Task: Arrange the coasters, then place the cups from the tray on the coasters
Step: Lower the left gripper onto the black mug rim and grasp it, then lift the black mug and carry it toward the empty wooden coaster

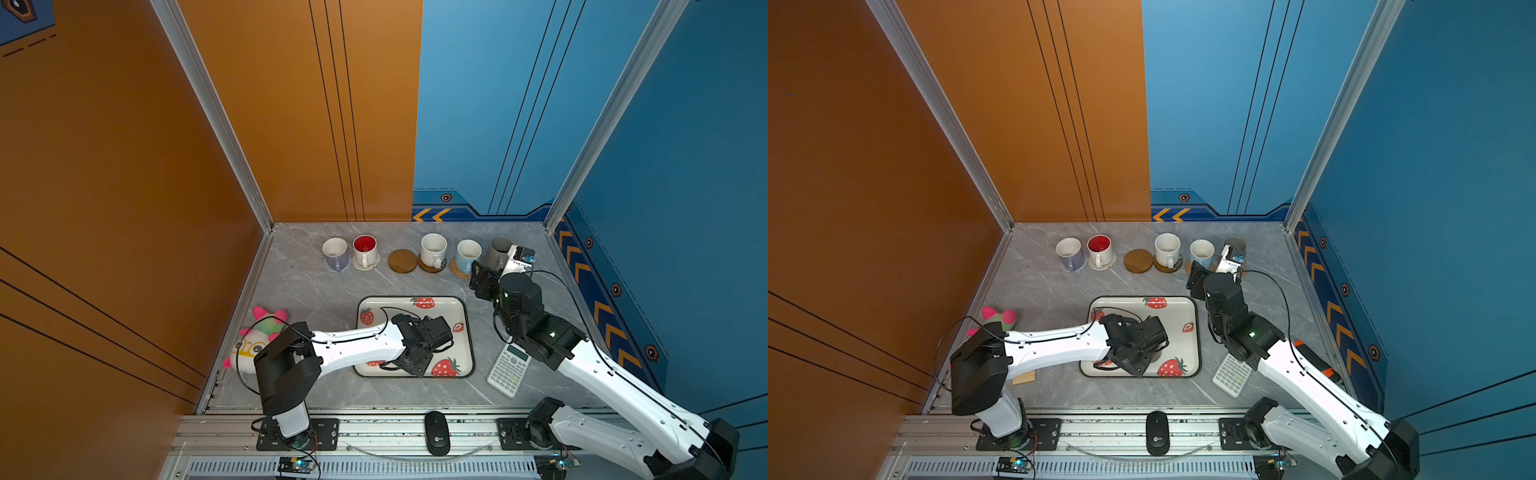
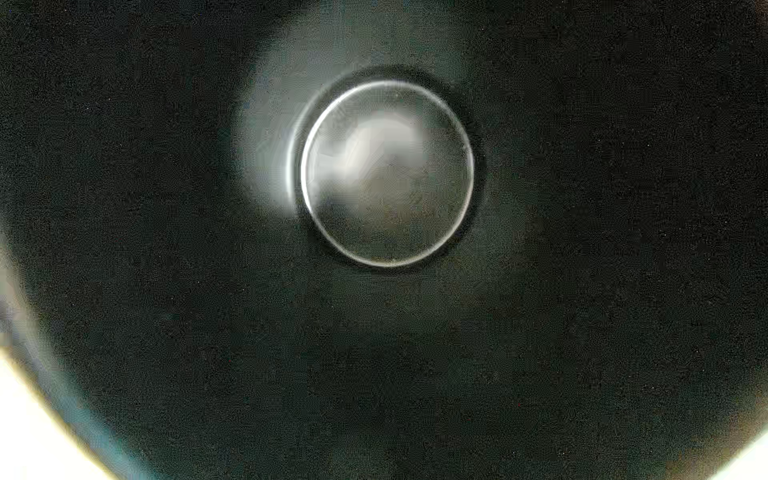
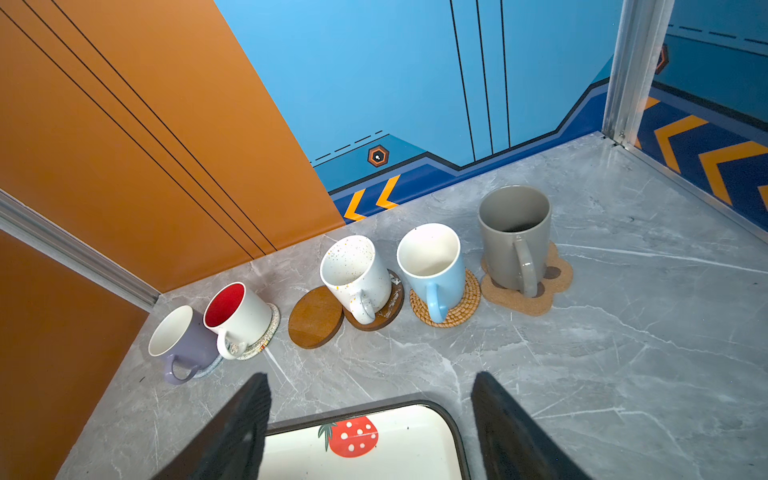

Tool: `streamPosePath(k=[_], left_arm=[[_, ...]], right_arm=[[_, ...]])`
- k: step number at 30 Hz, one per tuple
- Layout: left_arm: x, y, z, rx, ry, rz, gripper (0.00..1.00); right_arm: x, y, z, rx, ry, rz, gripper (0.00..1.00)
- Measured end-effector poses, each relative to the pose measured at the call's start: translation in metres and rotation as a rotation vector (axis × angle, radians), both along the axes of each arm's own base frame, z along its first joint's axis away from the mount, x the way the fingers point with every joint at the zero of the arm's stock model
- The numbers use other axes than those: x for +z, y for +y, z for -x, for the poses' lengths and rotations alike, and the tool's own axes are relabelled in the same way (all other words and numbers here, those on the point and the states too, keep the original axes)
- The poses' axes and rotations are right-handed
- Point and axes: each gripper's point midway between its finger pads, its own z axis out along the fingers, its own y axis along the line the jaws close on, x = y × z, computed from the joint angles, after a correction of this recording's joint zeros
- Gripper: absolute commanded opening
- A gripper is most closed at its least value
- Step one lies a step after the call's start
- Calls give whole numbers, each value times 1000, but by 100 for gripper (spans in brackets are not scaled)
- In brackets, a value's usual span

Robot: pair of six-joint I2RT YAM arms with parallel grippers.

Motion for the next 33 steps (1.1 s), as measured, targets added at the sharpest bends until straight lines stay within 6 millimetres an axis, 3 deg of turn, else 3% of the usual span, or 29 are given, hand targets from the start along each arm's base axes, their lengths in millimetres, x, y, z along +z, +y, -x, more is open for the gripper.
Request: streamPosePath(k=[7,13,17,23,28,33], left_arm=[[9,13,-1,16,-36,5,0],[57,27,-20,74,-161,101,0],[79,48,-48,163,-222,143,0],[86,76,-94,273,-259,129,0],[101,73,-138,309,-309,153,0],[111,62,-183,322,-345,169,0]], right_arm=[[0,0,0,0,0,0,75],[-2,1,-1,-1,5,4,76],[-12,2,-8,-9,27,20,76],[-34,9,-21,-1,85,50,76],[-44,18,-31,20,112,55,76],[-51,14,-39,13,133,53,76]])
